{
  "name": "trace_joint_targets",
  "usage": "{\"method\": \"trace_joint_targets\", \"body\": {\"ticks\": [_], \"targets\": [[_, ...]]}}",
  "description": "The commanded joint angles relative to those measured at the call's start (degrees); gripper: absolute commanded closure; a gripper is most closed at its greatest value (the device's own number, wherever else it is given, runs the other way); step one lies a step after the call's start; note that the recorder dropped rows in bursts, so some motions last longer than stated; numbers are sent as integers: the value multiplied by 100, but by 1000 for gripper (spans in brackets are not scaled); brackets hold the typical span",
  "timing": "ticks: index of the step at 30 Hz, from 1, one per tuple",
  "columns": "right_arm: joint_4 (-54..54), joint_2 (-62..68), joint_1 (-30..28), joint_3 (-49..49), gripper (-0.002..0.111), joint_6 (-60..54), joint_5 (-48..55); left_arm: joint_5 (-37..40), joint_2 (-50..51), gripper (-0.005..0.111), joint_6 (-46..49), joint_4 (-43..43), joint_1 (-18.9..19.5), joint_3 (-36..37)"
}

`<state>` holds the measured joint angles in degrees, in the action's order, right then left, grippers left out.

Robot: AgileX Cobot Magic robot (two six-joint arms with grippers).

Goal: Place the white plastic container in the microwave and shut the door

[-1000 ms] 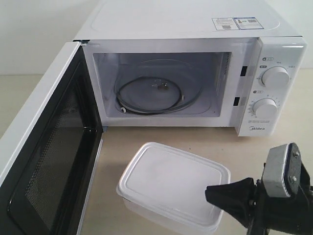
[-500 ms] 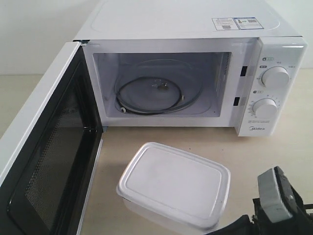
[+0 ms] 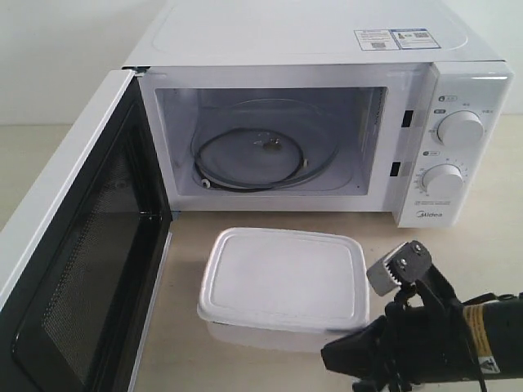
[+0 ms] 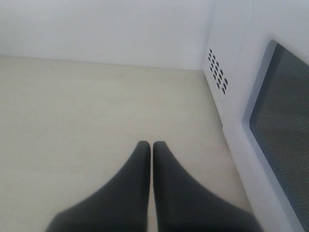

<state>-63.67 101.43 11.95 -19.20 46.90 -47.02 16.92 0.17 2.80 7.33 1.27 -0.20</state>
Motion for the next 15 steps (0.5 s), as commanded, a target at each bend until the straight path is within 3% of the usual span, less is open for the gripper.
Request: {"method": "trace_joint_targets", "body": {"ticks": [1, 15], "targets": [[958, -19, 6, -157, 109, -150, 482, -22, -17, 102, 18, -8, -44, 20], [2416, -19, 6, -977, 109, -936, 1012, -22, -17, 102, 18, -8, -44, 20]]}}
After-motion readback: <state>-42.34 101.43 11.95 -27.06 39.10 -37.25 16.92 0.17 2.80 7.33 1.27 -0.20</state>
